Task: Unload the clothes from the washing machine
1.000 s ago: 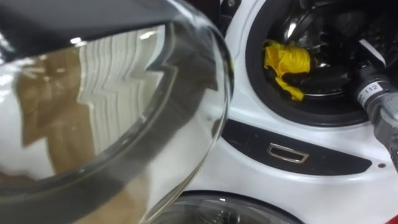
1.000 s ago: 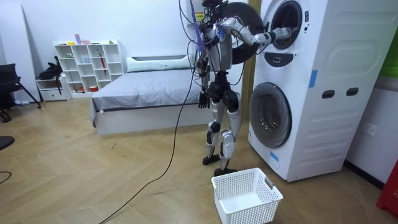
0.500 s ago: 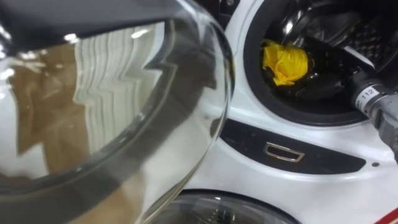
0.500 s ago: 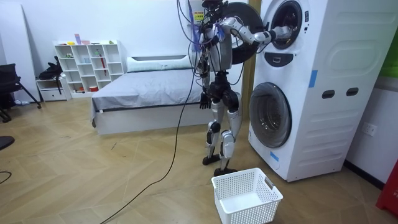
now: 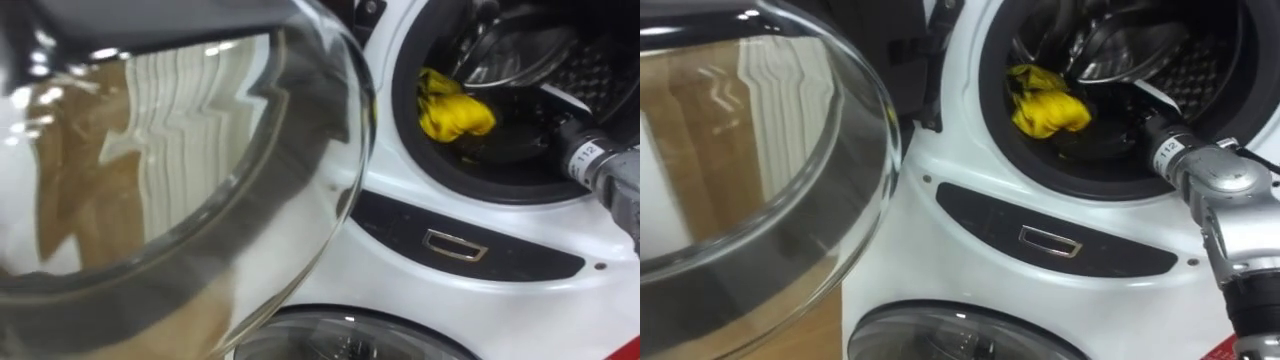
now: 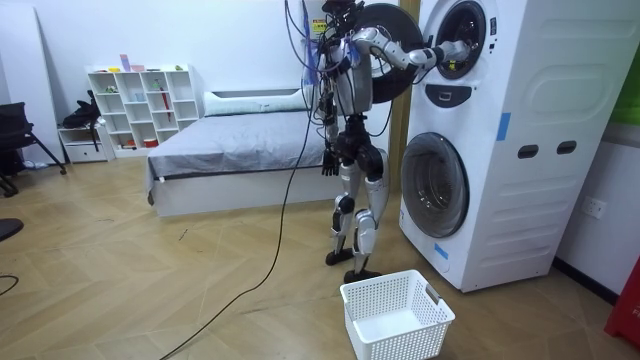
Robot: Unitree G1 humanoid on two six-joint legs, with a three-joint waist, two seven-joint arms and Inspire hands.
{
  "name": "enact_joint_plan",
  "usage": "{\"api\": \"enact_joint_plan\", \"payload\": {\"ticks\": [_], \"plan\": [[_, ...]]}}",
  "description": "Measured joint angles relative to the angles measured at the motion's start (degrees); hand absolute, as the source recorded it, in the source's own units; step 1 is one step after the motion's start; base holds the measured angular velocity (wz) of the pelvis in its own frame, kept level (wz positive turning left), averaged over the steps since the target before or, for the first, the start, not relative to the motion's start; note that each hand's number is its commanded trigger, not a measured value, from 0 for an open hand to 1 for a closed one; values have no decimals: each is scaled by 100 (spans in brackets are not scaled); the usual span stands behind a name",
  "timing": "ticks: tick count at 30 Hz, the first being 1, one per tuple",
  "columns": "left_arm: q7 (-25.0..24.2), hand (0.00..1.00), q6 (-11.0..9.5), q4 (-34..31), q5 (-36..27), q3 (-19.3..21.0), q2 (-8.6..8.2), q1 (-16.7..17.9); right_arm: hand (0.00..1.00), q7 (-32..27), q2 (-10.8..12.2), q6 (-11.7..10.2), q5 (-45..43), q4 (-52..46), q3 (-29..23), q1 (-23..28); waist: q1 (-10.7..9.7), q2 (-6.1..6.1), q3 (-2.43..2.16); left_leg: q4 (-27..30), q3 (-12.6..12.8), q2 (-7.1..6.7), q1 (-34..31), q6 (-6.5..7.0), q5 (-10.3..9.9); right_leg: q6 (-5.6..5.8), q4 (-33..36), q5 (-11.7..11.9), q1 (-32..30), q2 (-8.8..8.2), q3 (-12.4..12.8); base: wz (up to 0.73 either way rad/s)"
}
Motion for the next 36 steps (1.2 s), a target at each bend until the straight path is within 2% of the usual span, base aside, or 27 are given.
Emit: {"api": "enact_joint_plan", "payload": {"ticks": [3, 8, 16, 19, 22, 25, 26, 29, 31, 34, 35, 36], "plan": [[-74, 0, -4, 7, 6, -105, 15, -54, 100, 0, 19, -14, -44, -16, 0, -2, -4, 1, 0, 0, 9, 3, 4, -2, -1, 0, 0, 0, -2, 8, 40, 0], [-102, 0, -18, 8, 7, -109, 16, -123, 100, 0, 23, -14, -69, -53, 7, -4, 5, 0, 0, -4, 26, 10, 5, -5, -3, 0, 0, 0, -13, 34, 282, -1], [-34, 0, -23, 7, 7, -112, 16, -95, 100, -59, 18, -22, -57, -92, 98, -10, 52, -16, -12, -81, 129, 21, 87, -8, 0, 0, 3, 0, -19, 45, 284, -6], [-26, 0, -74, 1, 2, -107, 21, -106, 100, -143, -2, 13, -127, -413, 116, 12, 62, -31, -43, -87, 211, 27, 53, -8, 0, -2, 4, 1, -125, 48, 321, -13], [52, 0, -187, 8, 4, -112, 16, -90, 100, -180, -48, 112, -357, -1074, 121, 93, -38, -40, -52, -63, 218, 41, -27, -10, 2, -5, 2, 3, -208, 70, 402, 0], [212, 0, -372, 20, 11, -91, -20, -35, 100, -327, -126, 221, -749, -2384, 38, 588, -70, 44, -61, -165, 301, 72, 38, -17, 0, -4, 1, 2, -226, 114, 569, -12], [229, 0, -420, 57, 1, -72, -23, -20, 100, -379, -126, 259, -913, -3029, -23, 812, -100, 86, -46, -179, 319, 77, 69, -26, -6, -15, 1, -5, -225, 123, 599, -23], [365, 0, -563, 150, -19, 26, -78, 133, 100, -434, -123, 248, -1095, -4573, -172, 1299, -273, 193, -53, -178, 380, 81, 115, -26, -5, -34, 1, -20, -202, 119, 622, -14], [470, 0, -711, 129, -63, 80, -166, 220, 100, -571, -48, 143, -733, -5510, -489, 1930, -354, 279, -39, -184, 383, 83, 125, -27, -6, -34, -1, -20, -193, 117, 658, -2], [561, 0, -908, 156, -49, 184, -288, 276, 100, -604, 14, -66, -554, -6060, -759, 2595, -501, 327, -28, -189, 382, 80, 144, -28, -6, -34, -6, -20, -162, 121, 769, 4], [584, 0, -983, 171, -49, 199, -319, 321, 100, -604, 132, -142, -514, -6224, -930, 2896, -564, 349, -14, -235, 403, 81, 211, -30, -8, -31, -4, -23, -131, 126, 853, 0], [603, 0, -1036, 170, -48, 247, -344, 401, 100, -604, 253, -174, -491, -6345, -1059, 3118, -635, 376, -28, -283, 451, 94, 228, -67, -33, -20, -4, -33, -134, 136, 905, -8]]}}
